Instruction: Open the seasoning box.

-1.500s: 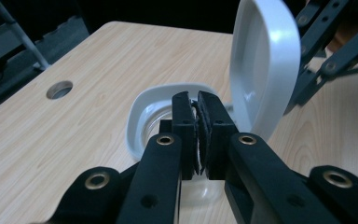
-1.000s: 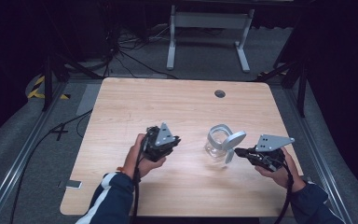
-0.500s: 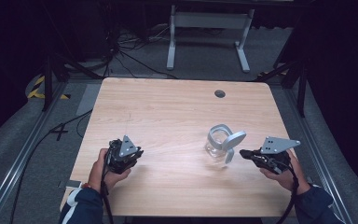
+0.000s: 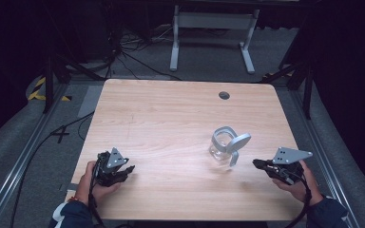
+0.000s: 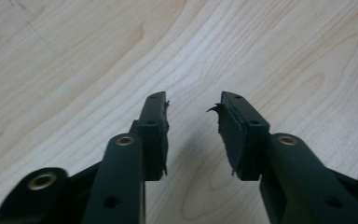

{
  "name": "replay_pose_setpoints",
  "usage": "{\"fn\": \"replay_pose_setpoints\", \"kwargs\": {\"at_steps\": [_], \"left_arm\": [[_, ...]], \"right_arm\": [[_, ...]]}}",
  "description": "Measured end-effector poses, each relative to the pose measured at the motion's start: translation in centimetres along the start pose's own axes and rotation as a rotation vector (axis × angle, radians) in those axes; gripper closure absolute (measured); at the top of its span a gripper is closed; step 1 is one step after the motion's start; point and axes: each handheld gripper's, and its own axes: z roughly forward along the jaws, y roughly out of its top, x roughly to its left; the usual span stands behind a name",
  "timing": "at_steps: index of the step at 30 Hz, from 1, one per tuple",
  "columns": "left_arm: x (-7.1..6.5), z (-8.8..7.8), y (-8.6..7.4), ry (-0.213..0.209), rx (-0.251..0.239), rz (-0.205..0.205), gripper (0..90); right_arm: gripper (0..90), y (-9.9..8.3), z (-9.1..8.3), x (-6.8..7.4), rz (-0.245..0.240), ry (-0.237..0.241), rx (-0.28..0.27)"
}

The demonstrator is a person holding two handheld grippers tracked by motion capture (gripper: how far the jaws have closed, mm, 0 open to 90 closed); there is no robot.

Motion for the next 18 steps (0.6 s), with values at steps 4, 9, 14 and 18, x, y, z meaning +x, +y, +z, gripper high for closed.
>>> {"fn": "replay_pose_setpoints", "kwargs": {"at_steps": [4,9,14,18], "left_arm": [[0.1,0.1,-0.6,-0.013,0.023,-0.016,50.9],[0.2,0.5,-1.1,-0.024,0.042,-0.032,37.4],[0.5,0.8,-1.6,-0.033,0.027,-0.071,26.8],[0.9,1.0,-2.1,-0.043,0.002,-0.112,20.2]], "right_arm": [[80.4,-1.4,-0.2,-0.3,0.018,-0.010,-0.008],[64.4,-3.2,-0.3,-0.9,0.067,-0.037,-0.022],[50.5,-5.1,-0.2,-1.7,0.129,-0.054,0.003],[39.8,-7.0,0.0,-2.3,0.184,-0.062,0.035]]}}
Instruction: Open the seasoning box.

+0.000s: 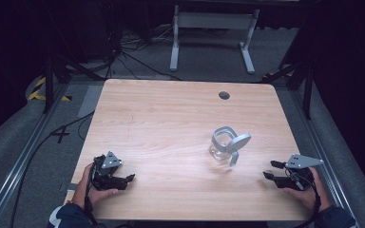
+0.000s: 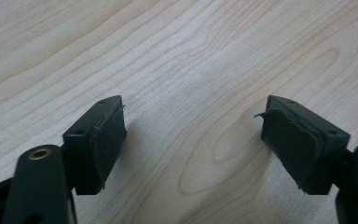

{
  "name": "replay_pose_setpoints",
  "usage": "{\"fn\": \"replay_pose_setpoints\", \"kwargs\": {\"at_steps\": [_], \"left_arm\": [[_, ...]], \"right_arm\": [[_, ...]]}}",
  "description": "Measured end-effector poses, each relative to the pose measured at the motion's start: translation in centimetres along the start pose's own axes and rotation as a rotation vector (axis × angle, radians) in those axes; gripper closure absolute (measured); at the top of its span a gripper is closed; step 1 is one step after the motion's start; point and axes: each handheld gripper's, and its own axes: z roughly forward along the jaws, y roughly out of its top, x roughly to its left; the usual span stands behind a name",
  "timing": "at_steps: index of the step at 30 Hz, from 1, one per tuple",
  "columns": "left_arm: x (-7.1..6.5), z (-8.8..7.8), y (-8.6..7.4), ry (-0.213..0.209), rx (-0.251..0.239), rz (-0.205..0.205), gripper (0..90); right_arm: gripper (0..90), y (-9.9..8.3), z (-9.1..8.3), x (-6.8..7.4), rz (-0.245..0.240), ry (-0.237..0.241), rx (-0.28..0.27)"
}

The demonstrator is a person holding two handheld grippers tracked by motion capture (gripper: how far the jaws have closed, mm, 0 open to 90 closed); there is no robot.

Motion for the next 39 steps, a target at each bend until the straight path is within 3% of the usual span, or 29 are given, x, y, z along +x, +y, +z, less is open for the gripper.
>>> {"fn": "replay_pose_setpoints", "kwargs": {"at_steps": [3,9,13,14,18,19,24,39], "left_arm": [[0.2,0.2,-0.3,0.010,-0.025,-0.004,13.8],[0.1,0.3,-0.3,0.011,-0.025,-0.020,11.9],[-0.1,0.3,-0.3,0.027,-0.029,-0.024,11.8],[0.0,0.2,-0.3,0.037,-0.028,-0.007,11.8],[0.0,0.2,-0.3,0.035,-0.026,-0.013,11.6],[-0.2,0.3,-0.3,0.030,-0.025,-0.040,11.5],[-0.1,0.3,-0.3,0.034,-0.027,-0.021,10.9],[-0.1,0.3,-0.3,0.034,-0.029,-0.029,10.9]], "right_arm": [[34.1,-1.1,0.2,-0.6,0.051,0.000,0.035],[28.8,-2.1,0.0,-1.1,0.085,-0.004,-0.008],[26.1,-2.0,0.2,-0.9,0.070,-0.001,-0.005],[26.0,-2.0,0.2,-0.9,0.071,-0.001,-0.004],[25.8,-2.0,0.2,-0.9,0.071,-0.001,-0.004],[25.8,-2.0,0.2,-0.9,0.070,-0.002,-0.004],[25.6,-2.0,0.3,-0.8,0.069,-0.003,-0.005],[22.4,-1.9,0.4,-0.9,0.065,0.005,0.001]]}}
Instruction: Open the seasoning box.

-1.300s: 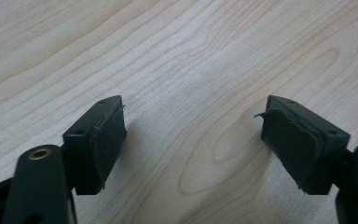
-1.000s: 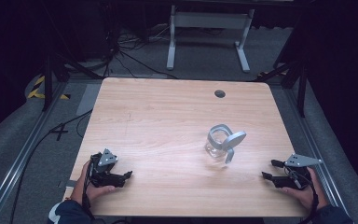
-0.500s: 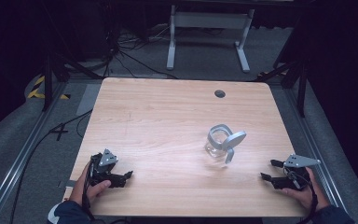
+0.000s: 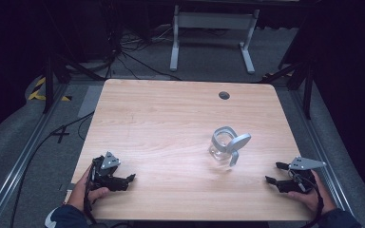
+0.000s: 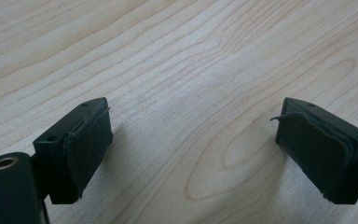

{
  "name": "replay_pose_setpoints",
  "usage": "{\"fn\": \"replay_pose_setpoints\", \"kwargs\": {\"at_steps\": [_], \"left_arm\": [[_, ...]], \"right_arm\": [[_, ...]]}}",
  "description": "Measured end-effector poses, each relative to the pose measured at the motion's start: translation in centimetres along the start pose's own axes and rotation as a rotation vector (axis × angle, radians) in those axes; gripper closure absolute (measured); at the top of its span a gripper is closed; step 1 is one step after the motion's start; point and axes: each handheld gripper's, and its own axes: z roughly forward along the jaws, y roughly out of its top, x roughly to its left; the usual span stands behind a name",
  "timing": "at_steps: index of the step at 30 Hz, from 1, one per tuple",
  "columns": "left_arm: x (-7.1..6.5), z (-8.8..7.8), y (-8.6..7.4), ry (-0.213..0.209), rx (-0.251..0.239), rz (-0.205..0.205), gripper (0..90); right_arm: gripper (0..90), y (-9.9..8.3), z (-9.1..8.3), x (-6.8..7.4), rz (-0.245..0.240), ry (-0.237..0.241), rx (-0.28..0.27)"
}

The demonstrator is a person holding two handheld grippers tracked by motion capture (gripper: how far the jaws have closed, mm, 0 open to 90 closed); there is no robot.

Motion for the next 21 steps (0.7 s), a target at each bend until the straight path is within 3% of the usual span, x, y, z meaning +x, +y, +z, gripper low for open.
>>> {"fn": "replay_pose_setpoints", "kwargs": {"at_steps": [21], "left_arm": [[0.00,0.00,0.00,0.000,0.000,0.000,10.9]], "right_arm": [[21.6,0.00,0.01,0.05,0.007,-0.007,0.001]]}}
